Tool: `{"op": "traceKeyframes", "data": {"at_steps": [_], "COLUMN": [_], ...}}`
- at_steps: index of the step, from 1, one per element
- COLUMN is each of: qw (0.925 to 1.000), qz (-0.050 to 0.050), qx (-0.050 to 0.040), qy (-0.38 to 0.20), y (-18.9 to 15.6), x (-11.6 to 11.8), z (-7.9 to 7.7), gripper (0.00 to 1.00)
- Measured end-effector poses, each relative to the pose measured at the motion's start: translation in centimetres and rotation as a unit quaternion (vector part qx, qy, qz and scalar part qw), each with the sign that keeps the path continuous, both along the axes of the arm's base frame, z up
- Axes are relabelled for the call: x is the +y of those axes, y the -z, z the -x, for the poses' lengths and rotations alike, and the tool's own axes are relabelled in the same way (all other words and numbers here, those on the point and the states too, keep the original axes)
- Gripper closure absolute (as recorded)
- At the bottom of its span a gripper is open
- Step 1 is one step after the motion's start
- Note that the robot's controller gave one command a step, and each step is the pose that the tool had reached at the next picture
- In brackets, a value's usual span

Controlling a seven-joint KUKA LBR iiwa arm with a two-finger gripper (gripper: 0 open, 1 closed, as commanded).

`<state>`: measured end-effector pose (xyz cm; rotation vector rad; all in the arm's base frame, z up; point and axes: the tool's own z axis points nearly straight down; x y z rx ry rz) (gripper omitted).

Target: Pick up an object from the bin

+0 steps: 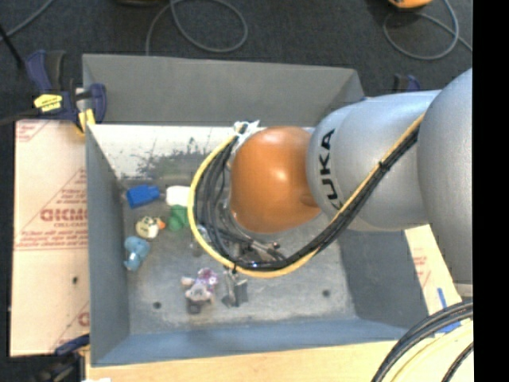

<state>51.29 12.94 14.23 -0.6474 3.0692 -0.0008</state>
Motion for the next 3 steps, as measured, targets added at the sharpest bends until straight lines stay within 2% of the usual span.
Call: {"op": "traceKeyframes", "data": {"at_steps": [1, 2, 3], "qw": [0.9786, 0.9664, 0.9665], "qz": [0.000, 0.001, 0.001], "qx": [-0.0009, 0.0003, 0.0003], "qy": [-0.206, -0.257, -0.257], "y": [5.2, 7.2, 7.2], "x": [0.8, 0.9, 0.9], "z": [0.3, 1.1, 1.1], "gripper": [0.00, 1.00, 1.00]}}
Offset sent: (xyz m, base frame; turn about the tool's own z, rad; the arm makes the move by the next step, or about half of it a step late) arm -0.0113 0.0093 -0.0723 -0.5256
